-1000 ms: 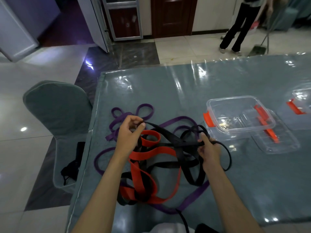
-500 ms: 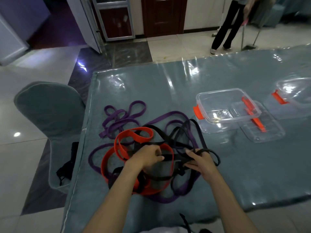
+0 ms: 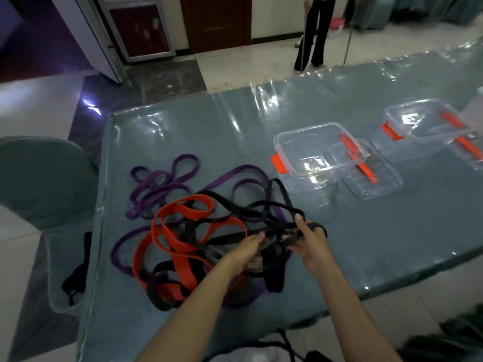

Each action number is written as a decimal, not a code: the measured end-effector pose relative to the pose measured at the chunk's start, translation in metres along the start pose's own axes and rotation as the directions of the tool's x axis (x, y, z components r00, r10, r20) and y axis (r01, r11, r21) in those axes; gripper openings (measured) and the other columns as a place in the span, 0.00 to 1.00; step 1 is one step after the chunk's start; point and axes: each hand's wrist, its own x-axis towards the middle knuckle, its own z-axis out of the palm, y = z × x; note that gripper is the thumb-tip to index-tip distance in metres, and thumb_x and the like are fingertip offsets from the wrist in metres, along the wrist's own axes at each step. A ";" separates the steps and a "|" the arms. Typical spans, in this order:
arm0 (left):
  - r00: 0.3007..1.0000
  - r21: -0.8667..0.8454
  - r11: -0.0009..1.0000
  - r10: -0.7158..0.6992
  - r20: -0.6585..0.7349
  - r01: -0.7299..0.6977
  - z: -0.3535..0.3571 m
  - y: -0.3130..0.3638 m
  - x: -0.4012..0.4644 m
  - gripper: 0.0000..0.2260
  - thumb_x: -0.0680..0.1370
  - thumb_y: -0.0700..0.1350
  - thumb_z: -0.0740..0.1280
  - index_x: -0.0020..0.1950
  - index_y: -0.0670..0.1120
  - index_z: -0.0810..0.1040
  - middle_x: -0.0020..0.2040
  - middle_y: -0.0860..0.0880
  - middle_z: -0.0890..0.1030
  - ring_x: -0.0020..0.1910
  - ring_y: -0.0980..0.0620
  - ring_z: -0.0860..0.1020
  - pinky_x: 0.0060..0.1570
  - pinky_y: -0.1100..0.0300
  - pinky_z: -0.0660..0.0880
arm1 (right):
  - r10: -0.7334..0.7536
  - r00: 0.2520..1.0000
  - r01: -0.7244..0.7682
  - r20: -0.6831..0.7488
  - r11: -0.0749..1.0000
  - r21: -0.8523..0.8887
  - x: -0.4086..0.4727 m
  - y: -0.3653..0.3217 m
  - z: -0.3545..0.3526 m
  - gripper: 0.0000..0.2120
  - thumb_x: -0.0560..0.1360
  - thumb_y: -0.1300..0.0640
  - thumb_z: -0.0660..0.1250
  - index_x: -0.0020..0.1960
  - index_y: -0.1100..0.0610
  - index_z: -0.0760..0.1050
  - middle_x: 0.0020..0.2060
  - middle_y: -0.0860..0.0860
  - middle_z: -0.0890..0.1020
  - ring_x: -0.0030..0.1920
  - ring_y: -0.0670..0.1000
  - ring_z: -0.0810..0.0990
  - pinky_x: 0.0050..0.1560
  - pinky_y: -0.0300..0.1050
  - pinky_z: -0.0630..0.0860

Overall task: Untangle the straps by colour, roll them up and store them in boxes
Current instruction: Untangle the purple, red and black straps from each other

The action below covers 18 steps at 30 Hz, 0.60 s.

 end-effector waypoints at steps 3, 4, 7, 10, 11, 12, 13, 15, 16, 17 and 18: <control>0.978 -0.107 0.988 -0.089 0.189 0.110 0.001 0.003 -0.007 0.26 0.84 0.66 0.60 0.68 0.49 0.82 0.60 0.45 0.87 0.62 0.41 0.84 0.59 0.50 0.81 | 0.001 1.000 -0.001 0.011 1.000 0.027 0.002 -0.001 -0.002 0.08 0.85 0.53 0.67 0.54 0.58 0.79 0.42 0.56 0.89 0.36 0.54 0.88 0.33 0.47 0.84; 0.977 -0.135 0.986 -0.065 0.204 0.094 0.000 0.005 -0.008 0.25 0.84 0.65 0.63 0.69 0.48 0.82 0.62 0.43 0.86 0.61 0.41 0.84 0.60 0.49 0.80 | 0.001 1.000 -0.002 0.018 0.999 0.036 0.003 -0.002 -0.003 0.07 0.85 0.54 0.67 0.57 0.57 0.78 0.45 0.57 0.89 0.36 0.54 0.88 0.34 0.48 0.84; 0.984 -0.277 0.960 0.087 0.155 -0.041 -0.006 0.013 -0.012 0.16 0.81 0.50 0.72 0.65 0.42 0.82 0.56 0.41 0.86 0.45 0.47 0.83 0.49 0.53 0.81 | 0.005 1.000 -0.006 0.011 0.997 0.081 0.008 -0.006 -0.004 0.05 0.85 0.56 0.67 0.59 0.55 0.77 0.52 0.59 0.89 0.38 0.56 0.89 0.35 0.50 0.85; 0.984 -0.312 0.940 0.165 0.063 -0.138 -0.024 0.016 -0.010 0.13 0.83 0.40 0.70 0.67 0.41 0.82 0.56 0.41 0.85 0.39 0.49 0.82 0.46 0.54 0.81 | -0.017 1.000 0.015 0.023 0.995 0.102 0.011 -0.011 0.001 0.04 0.83 0.57 0.69 0.57 0.55 0.77 0.52 0.59 0.89 0.45 0.59 0.90 0.40 0.52 0.86; 0.984 -0.313 0.938 0.172 0.044 -0.150 -0.030 0.016 -0.009 0.12 0.84 0.40 0.69 0.67 0.42 0.82 0.56 0.42 0.85 0.39 0.49 0.82 0.45 0.55 0.81 | -0.024 0.999 0.020 0.038 0.995 0.099 0.011 -0.012 0.005 0.04 0.83 0.57 0.70 0.58 0.55 0.77 0.53 0.59 0.89 0.47 0.60 0.90 0.41 0.52 0.86; 0.983 -0.326 0.931 0.181 0.029 -0.162 -0.036 0.017 -0.009 0.11 0.85 0.41 0.68 0.67 0.44 0.83 0.55 0.42 0.86 0.39 0.49 0.83 0.44 0.55 0.82 | -0.030 0.998 0.024 0.053 0.995 0.096 0.012 -0.013 0.009 0.05 0.83 0.57 0.70 0.58 0.55 0.78 0.54 0.59 0.88 0.48 0.60 0.90 0.42 0.52 0.86; 0.981 -0.358 0.917 0.192 0.016 -0.174 -0.042 0.017 -0.009 0.12 0.85 0.42 0.65 0.66 0.44 0.83 0.55 0.42 0.86 0.39 0.48 0.83 0.42 0.56 0.81 | -0.037 0.997 0.030 0.065 0.995 0.094 0.012 -0.013 0.016 0.05 0.83 0.57 0.70 0.58 0.54 0.78 0.54 0.59 0.88 0.49 0.60 0.90 0.42 0.51 0.86; 0.975 -0.459 0.868 0.222 0.018 -0.189 -0.057 0.018 -0.012 0.15 0.85 0.43 0.61 0.67 0.43 0.83 0.56 0.42 0.85 0.41 0.47 0.84 0.42 0.55 0.82 | -0.055 0.996 0.048 0.076 0.995 0.086 0.015 -0.015 0.029 0.07 0.82 0.57 0.70 0.60 0.55 0.80 0.55 0.59 0.88 0.49 0.57 0.89 0.43 0.50 0.85; 0.967 -0.503 0.841 0.253 0.036 -0.202 -0.066 0.017 -0.014 0.16 0.83 0.42 0.62 0.67 0.43 0.82 0.57 0.41 0.85 0.44 0.45 0.85 0.44 0.54 0.82 | -0.058 0.996 0.052 0.075 0.995 0.081 0.017 -0.016 0.035 0.10 0.82 0.57 0.70 0.63 0.57 0.80 0.55 0.58 0.88 0.50 0.56 0.89 0.44 0.49 0.85; 0.952 -0.530 0.817 0.301 0.056 -0.227 -0.075 0.016 -0.017 0.17 0.80 0.38 0.64 0.67 0.42 0.82 0.59 0.41 0.85 0.48 0.44 0.86 0.47 0.52 0.83 | -0.055 0.996 0.049 0.071 0.996 0.079 0.019 -0.017 0.042 0.13 0.83 0.57 0.70 0.66 0.59 0.79 0.56 0.58 0.87 0.52 0.55 0.89 0.46 0.48 0.85; 0.935 -0.527 0.806 0.349 0.058 -0.268 -0.083 0.015 -0.019 0.19 0.77 0.34 0.65 0.67 0.41 0.81 0.60 0.41 0.85 0.52 0.43 0.86 0.49 0.51 0.83 | -0.049 0.996 0.043 0.075 0.996 0.078 0.021 -0.019 0.048 0.16 0.83 0.56 0.69 0.69 0.61 0.78 0.57 0.57 0.87 0.53 0.54 0.89 0.47 0.48 0.84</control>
